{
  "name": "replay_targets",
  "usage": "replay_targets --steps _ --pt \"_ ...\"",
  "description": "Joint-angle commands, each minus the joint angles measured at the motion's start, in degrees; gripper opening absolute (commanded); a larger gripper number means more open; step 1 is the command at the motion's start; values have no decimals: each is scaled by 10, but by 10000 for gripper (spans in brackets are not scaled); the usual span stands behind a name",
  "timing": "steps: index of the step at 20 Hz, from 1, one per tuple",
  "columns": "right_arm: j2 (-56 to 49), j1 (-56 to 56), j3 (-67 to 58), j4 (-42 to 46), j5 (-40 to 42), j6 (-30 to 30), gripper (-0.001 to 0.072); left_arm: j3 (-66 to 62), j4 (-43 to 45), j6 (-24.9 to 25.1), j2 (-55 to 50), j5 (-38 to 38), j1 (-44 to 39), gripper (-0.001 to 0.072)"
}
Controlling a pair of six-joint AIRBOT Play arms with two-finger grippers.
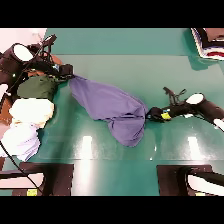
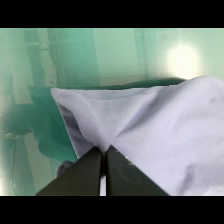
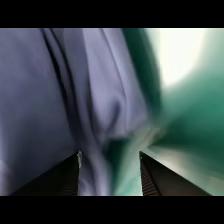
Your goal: Fold the shirts.
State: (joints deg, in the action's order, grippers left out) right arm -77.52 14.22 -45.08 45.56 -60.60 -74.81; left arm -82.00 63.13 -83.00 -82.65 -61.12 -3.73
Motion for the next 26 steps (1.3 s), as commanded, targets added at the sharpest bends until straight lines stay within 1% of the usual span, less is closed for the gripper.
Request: replay_targets --steps 1,2,3,4,6,9,13,17,19,22,24,26 --pt "-62 49 -45 -8 10 8 347 -1 0 0 0 -3 1 25" --pt "-70 58 -59 -3 9 8 216 -1 0 0 0 -9 1 25" --pt "-71 66 -71 5 11 8 59 -1 0 0 1 -15 1 24" --pt "-68 67 -84 21 10 8 18 -1 0 -2 4 -21 1 24" --pt "-37 57 -118 55 -5 4 18 -2 10 -1 37 -13 1 24" --pt "57 4 -194 111 -49 -29 17 -27 33 -1 132 6 1 24" --pt "191 -73 -308 116 -101 -33 17 -119 36 0 260 5 1 24" --pt "281 -108 -406 116 -148 -34 16 -211 18 -1 360 6 1 24" --pt "312 -118 -439 116 -150 -35 17 -250 8 -1 383 6 1 24" --pt "337 -146 -489 116 -151 -44 17 -309 -17 -1 389 -6 1 23" --pt "337 -171 -532 116 -164 -44 17 -319 -30 -1 389 -6 1 23" --pt "317 -192 -581 116 -197 -54 17 -316 -28 -1 381 -15 1 23"
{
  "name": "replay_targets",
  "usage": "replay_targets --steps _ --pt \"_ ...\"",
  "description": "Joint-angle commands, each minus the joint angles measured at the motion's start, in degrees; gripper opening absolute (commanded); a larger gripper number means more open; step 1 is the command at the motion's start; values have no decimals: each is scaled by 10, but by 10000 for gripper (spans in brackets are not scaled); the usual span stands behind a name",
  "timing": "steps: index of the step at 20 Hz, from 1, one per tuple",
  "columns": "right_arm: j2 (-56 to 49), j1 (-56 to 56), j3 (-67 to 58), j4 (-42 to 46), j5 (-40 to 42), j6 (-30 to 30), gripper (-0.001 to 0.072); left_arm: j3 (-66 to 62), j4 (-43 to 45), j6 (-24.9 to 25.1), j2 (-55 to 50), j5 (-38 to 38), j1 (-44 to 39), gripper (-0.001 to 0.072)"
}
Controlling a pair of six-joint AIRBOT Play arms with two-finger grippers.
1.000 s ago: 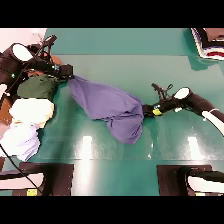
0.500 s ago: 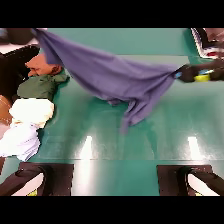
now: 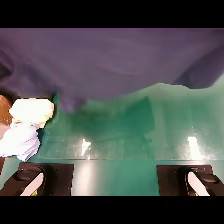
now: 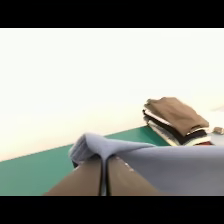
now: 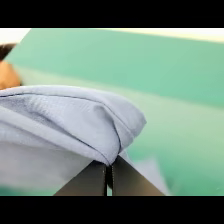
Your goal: Fold the shirts.
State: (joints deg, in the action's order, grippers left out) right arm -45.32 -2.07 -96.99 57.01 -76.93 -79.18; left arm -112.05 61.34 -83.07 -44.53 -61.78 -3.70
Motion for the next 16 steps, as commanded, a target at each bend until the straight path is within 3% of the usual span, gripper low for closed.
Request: replay_targets --steps 1,5,9,15,16 --pt "-22 -38 -86 1 -54 -20 16 -10 -9 0 -5 -14 0 23" --pt "-124 -21 -125 2 -110 -61 16 54 38 1 -85 -43 0 24" --pt "-249 51 -40 44 -121 -74 17 176 46 0 -217 -80 0 25" --pt "-433 96 55 40 -16 -37 17 265 58 2 -412 -10 1 28" --pt "-453 97 54 34 -4 -37 18 265 58 0 -428 5 0 208"
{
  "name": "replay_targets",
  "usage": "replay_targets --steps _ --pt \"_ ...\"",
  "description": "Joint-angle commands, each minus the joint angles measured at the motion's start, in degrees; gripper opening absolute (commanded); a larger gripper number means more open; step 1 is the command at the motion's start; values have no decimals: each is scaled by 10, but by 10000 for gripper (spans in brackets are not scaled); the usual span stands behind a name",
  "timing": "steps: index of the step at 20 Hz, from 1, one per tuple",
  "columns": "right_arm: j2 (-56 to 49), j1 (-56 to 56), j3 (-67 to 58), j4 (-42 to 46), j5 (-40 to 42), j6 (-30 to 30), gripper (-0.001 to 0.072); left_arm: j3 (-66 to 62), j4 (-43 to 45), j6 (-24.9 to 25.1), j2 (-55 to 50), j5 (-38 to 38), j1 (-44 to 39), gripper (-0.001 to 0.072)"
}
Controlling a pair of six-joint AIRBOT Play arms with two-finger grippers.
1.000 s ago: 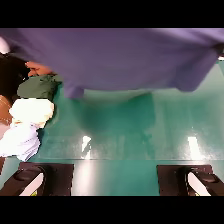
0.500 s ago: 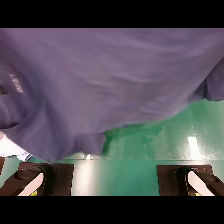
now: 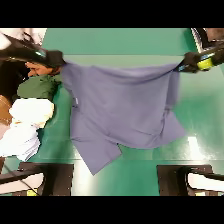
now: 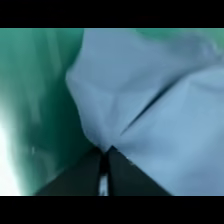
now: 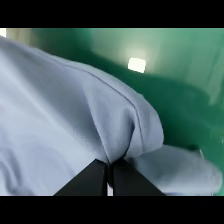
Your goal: Fold the shirts.
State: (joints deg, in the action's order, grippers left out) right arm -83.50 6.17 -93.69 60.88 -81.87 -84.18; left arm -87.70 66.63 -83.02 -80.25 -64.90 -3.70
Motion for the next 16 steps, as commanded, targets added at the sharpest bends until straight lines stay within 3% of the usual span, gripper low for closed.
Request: replay_targets --steps 1,2,3,8,16 --pt "-87 14 16 -17 49 13 26 21 5 -8 -77 49 1 485" --pt "-103 7 4 -35 44 14 197 21 5 -14 -78 59 1 557" --pt "-114 -1 -10 -55 34 17 344 19 6 -16 -77 56 1 553" --pt "-73 -61 2 -135 -54 74 343 47 7 1 -29 -120 59 553" --pt "156 -129 283 -134 7 88 343 498 -15 -10 235 -55 71 553"
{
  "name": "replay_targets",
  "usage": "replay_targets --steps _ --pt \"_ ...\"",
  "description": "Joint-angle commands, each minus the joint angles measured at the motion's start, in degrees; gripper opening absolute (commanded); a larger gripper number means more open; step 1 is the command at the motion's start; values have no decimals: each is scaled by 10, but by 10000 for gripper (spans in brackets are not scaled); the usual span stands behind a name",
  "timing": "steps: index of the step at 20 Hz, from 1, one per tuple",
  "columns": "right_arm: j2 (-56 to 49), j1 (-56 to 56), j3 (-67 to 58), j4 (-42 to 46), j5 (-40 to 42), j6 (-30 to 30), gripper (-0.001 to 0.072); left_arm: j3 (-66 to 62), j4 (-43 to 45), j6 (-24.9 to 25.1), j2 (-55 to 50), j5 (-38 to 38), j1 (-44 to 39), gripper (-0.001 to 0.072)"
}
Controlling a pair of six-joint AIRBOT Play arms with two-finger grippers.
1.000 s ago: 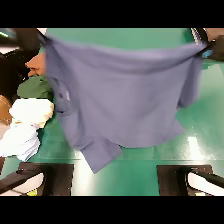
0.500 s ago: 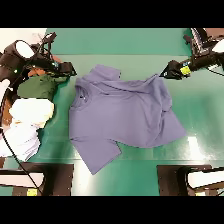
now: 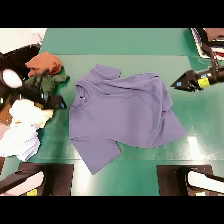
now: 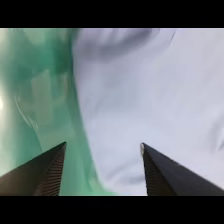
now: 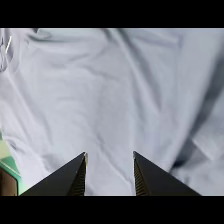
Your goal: Fold the shirts.
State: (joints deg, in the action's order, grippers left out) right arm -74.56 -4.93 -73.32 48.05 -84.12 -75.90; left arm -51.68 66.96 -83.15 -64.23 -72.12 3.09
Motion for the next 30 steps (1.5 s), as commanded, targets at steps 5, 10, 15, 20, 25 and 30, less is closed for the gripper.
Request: replay_targets --steps 5,10,15,20,25,30 --pt "128 -25 130 -5 42 5 342 242 -83 -4 91 70 -37 553" --pt "161 -31 130 -3 40 5 342 256 -88 -24 89 100 -86 494" --pt "172 -109 137 102 -31 -8 342 218 -88 -24 91 100 -86 25" --pt "195 -254 302 224 -23 -37 458 165 -90 -23 90 97 -86 24" --pt "148 -296 414 181 40 -35 446 165 -92 -23 90 102 -86 25" --pt "77 -218 403 129 127 -26 428 165 -92 -23 90 102 -86 25"
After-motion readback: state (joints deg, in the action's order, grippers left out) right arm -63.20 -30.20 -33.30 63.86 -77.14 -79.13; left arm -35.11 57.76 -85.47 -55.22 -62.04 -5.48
